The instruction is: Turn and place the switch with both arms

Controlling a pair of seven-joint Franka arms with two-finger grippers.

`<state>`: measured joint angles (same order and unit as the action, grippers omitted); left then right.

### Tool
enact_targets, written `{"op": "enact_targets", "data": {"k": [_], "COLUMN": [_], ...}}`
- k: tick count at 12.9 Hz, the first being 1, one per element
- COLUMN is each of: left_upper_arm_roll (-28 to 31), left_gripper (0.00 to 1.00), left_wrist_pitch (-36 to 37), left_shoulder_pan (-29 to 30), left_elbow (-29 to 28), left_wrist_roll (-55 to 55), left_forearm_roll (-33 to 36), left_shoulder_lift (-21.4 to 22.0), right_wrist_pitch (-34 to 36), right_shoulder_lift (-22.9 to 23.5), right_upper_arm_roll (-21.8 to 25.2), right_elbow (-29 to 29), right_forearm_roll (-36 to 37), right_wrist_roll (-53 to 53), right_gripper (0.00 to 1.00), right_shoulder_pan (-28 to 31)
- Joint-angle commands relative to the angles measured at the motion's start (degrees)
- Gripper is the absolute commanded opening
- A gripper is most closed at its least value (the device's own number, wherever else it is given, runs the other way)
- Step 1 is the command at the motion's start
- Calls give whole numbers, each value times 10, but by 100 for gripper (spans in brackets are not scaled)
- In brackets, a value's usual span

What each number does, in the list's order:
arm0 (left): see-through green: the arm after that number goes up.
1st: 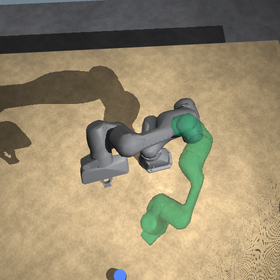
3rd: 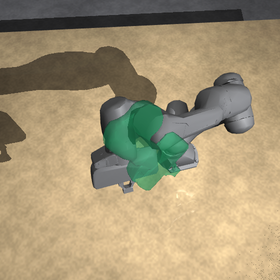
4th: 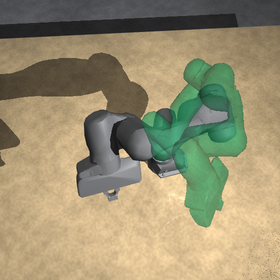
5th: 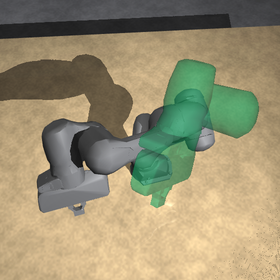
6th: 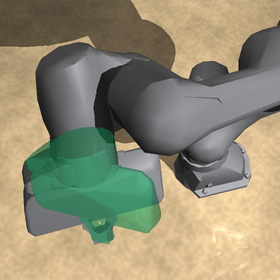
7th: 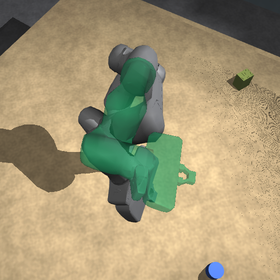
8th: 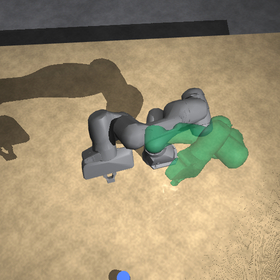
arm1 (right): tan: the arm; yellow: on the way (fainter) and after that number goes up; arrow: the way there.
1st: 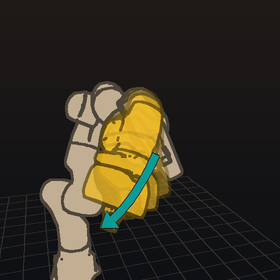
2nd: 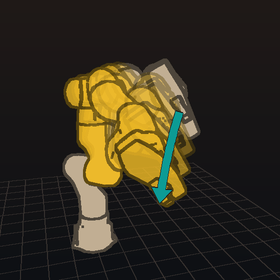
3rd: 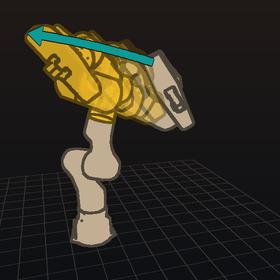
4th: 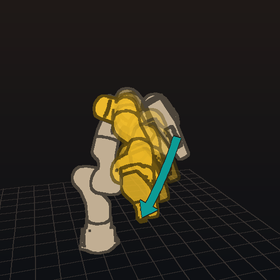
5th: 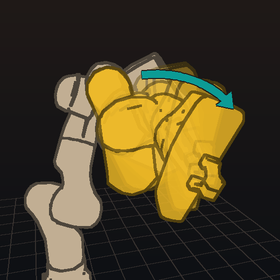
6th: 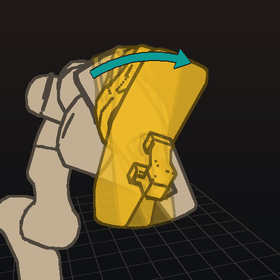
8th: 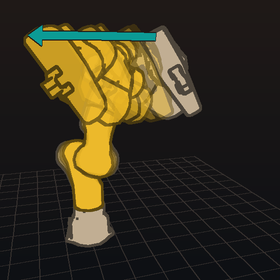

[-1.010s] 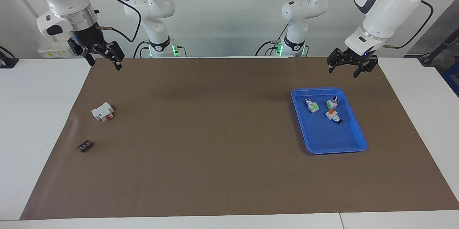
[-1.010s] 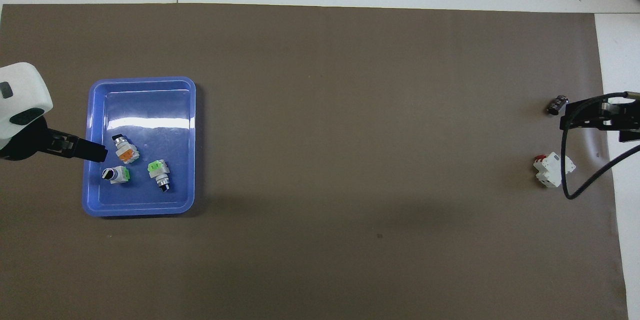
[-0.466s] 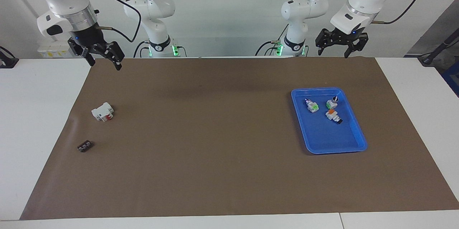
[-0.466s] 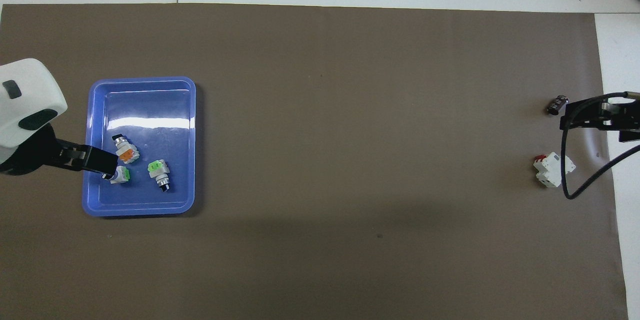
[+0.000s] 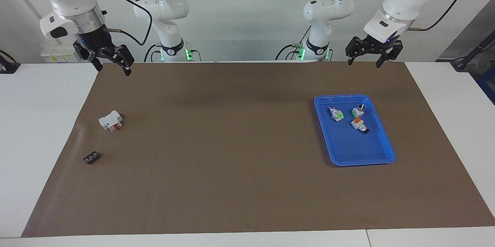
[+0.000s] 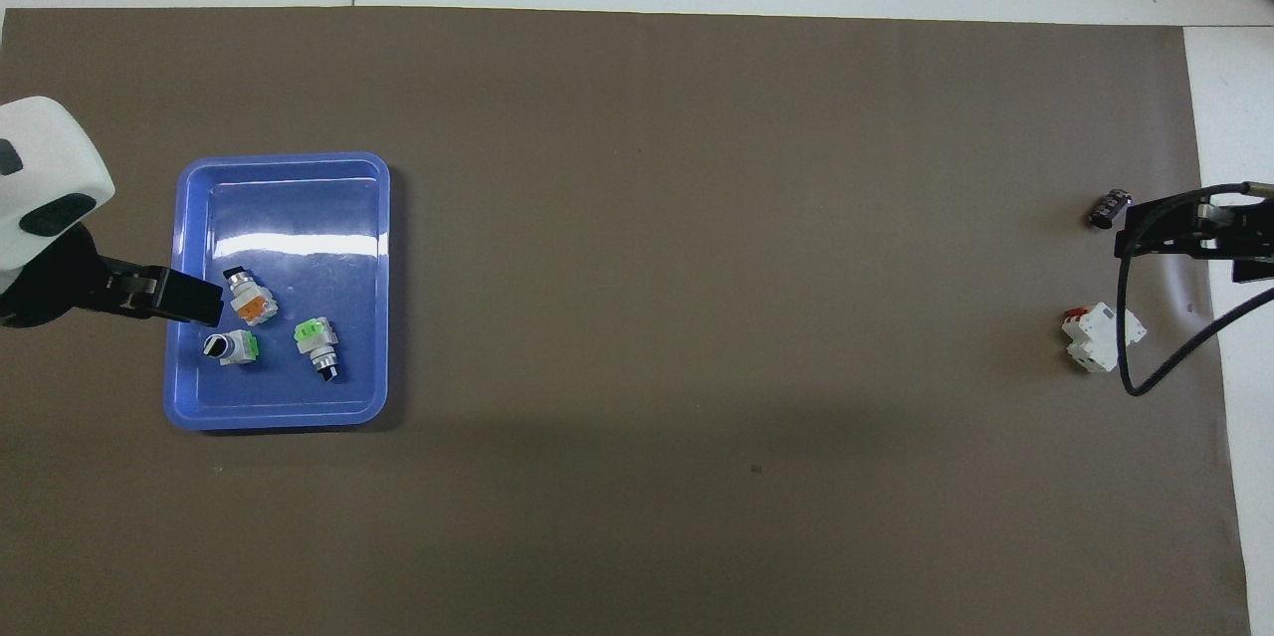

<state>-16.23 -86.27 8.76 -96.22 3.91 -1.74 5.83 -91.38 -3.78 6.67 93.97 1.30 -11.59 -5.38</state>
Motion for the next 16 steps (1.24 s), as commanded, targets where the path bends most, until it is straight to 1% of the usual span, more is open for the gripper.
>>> {"op": "enact_targets", "data": {"k": [1,2,3,4,5,9,11,16], "left_upper_arm_roll": [15,47,96,133,147,161,194,194], "left_gripper": [100,100,100,100,100,100,100,100], "left_wrist_pitch": [-18,-23,-36,-49,-54,-72,-75,-81], "left_shoulder_pan": [-12,-41,-76,-112,-132,-150,-177,-178], "left_elbow": [2,2,2,3,2,-10,-20,-29], "left_wrist_roll": [-7,-9,-7,-7,-10,-24,-38,-38], "left_forearm_roll": [9,9,6,4,4,6,7,8], "left_shoulder_lift": [-6,-6,-6,-7,-7,-5,0,2], "right_wrist_pitch": [3,3,3,3,3,3,3,3], "right_shoulder_lift": [-13,-13,-13,-13,-13,-13,-13,-13], "right_upper_arm_roll": [0,0,0,0,0,0,0,0], "right_elbow": [13,13,13,13,13,13,13,13], "right_forearm_roll": [4,4,4,4,4,4,4,4], "right_wrist_roll": [-4,-4,-4,-4,-4,-4,-3,-3], "right_gripper": [100,100,100,100,100,100,100,100], "right_shoulder_pan": [-2,-2,-2,-2,-2,-2,-2,-2]}}
